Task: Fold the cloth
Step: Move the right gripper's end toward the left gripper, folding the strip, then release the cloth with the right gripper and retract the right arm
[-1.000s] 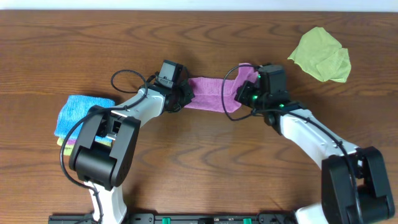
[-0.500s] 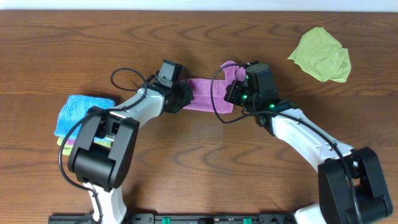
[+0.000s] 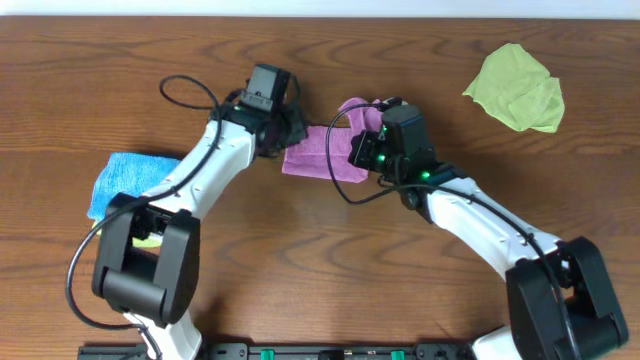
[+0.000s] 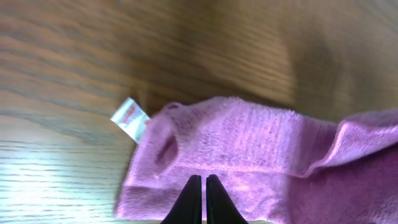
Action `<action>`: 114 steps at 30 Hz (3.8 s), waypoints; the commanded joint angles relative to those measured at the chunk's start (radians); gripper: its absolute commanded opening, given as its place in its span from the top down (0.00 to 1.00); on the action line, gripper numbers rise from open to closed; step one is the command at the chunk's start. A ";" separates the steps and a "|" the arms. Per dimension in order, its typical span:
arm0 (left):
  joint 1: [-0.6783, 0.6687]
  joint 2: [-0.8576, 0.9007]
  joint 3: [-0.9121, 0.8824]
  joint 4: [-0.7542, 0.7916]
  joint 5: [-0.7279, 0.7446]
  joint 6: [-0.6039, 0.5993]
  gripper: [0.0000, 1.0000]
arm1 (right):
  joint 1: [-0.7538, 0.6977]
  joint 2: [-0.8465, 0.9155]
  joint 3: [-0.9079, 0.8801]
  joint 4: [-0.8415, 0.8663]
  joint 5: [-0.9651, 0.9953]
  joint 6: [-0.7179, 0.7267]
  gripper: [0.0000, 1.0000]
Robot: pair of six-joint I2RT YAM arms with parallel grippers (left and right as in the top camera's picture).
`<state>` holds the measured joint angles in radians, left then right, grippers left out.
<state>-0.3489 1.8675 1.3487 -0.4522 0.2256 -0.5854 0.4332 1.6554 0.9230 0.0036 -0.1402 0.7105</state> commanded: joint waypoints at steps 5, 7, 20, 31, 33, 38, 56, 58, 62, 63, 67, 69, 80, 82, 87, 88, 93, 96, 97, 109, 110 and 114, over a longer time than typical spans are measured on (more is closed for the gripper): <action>0.056 -0.030 0.081 -0.085 -0.050 0.063 0.94 | 0.037 -0.011 0.038 0.001 0.029 -0.042 0.99; 0.068 -0.031 0.089 -0.113 -0.050 0.063 0.94 | 0.049 0.007 0.065 -0.018 0.032 -0.054 0.99; 0.138 -0.106 0.090 -0.185 -0.077 0.069 0.94 | 0.125 0.191 0.282 -0.173 0.009 -0.114 0.99; 0.201 -0.163 0.090 -0.225 -0.077 0.085 0.94 | 0.176 0.247 0.295 -0.142 0.013 -0.121 0.99; 0.201 -0.164 0.090 -0.231 -0.077 0.086 0.94 | 0.183 0.261 0.307 -0.142 0.013 -0.121 0.99; 0.201 -0.164 0.090 -0.232 -0.076 0.092 0.94 | 0.197 0.307 0.355 -0.144 0.016 -0.121 0.99; 0.201 -0.164 0.090 -0.249 -0.077 0.092 0.94 | 0.235 0.426 0.467 -0.171 0.021 -0.124 0.99; 0.201 -0.164 0.090 -0.249 -0.076 0.092 0.94 | 0.239 0.426 0.467 -0.171 0.021 -0.124 0.99; 0.201 -0.164 0.090 -0.249 -0.076 0.092 0.94 | 0.245 0.426 0.467 -0.173 0.020 -0.124 0.92; 0.201 -0.164 0.090 -0.250 -0.076 0.092 0.94 | 0.246 0.426 0.467 -0.173 0.020 -0.124 0.86; 0.201 -0.164 0.090 -0.254 -0.076 0.092 0.94 | 0.250 0.426 0.467 -0.183 0.019 -0.126 0.54; 0.201 -0.164 0.090 -0.254 -0.076 0.092 0.94 | 0.250 0.426 0.467 -0.196 0.015 -0.129 0.39; 0.201 -0.164 0.090 -0.254 -0.076 0.092 0.94 | 0.247 0.394 0.492 -0.270 -0.050 -0.146 0.01; 0.201 -0.164 0.090 -0.254 -0.076 0.091 0.94 | 0.241 0.362 0.497 -0.278 -0.040 -0.152 0.01; 0.201 -0.164 0.090 -0.254 -0.076 0.087 0.94 | 0.211 0.278 0.497 -0.336 -0.016 -0.170 0.01; 0.201 -0.164 0.090 -0.254 -0.076 0.084 0.94 | 0.201 0.264 0.497 -0.349 -0.014 -0.173 0.01; 0.201 -0.167 0.090 -0.254 -0.075 0.083 0.94 | 0.151 0.198 0.497 -0.410 -0.013 -0.180 0.01; 0.201 -0.174 0.090 -0.254 -0.068 0.084 0.87 | 0.118 0.153 0.497 -0.450 -0.013 -0.189 0.01; 0.201 -0.175 0.090 -0.254 -0.066 0.084 0.83 | 0.109 0.140 0.497 -0.463 -0.013 -0.189 0.01; 0.201 -0.176 0.090 -0.281 0.080 0.047 0.24 | -0.050 -0.200 0.478 -0.905 0.109 -0.406 0.01; 0.201 -0.176 0.090 -0.285 0.083 0.046 0.22 | -0.061 -0.233 0.463 -0.924 0.111 -0.409 0.01; 0.201 -0.176 0.090 -0.303 0.083 0.046 0.19 | -0.089 -0.381 0.338 -0.908 0.118 -0.420 0.01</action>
<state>-0.1513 1.7184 1.4147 -0.7425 0.2909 -0.5392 0.3592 1.3476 1.3369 -0.9039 -0.0463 0.3317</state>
